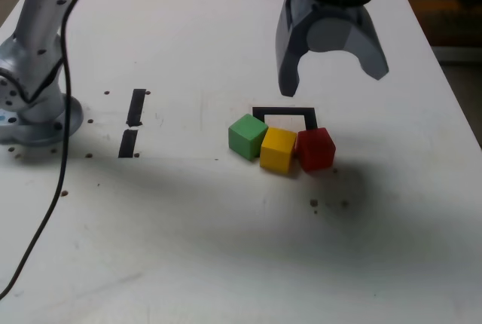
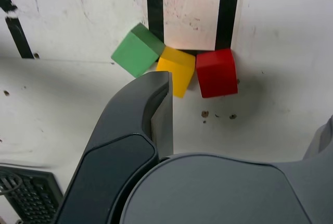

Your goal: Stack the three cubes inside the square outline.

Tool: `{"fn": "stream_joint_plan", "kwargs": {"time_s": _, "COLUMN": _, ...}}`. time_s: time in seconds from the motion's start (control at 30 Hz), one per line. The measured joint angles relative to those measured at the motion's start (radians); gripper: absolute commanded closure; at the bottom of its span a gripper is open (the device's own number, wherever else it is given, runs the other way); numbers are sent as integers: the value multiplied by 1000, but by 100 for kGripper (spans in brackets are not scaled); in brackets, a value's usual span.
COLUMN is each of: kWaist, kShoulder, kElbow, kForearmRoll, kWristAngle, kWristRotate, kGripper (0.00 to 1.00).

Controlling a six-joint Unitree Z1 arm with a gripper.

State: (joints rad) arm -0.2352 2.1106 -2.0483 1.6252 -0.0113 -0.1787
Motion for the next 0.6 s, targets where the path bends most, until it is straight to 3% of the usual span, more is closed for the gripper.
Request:
{"fn": "stream_joint_plan", "kwargs": {"time_s": 0.27, "kWaist": -53, "kShoulder": 17, "kElbow": -68, "kForearmRoll": 0, "kWristAngle": -34, "kWristRotate": -72, "kGripper": 1}}
{"fn": "stream_joint_plan", "kwargs": {"time_s": 0.6, "kWaist": -108, "kShoulder": 150, "kElbow": -183, "kForearmRoll": 0, "kWristAngle": -93, "kWristRotate": -143, "kGripper": 1}}
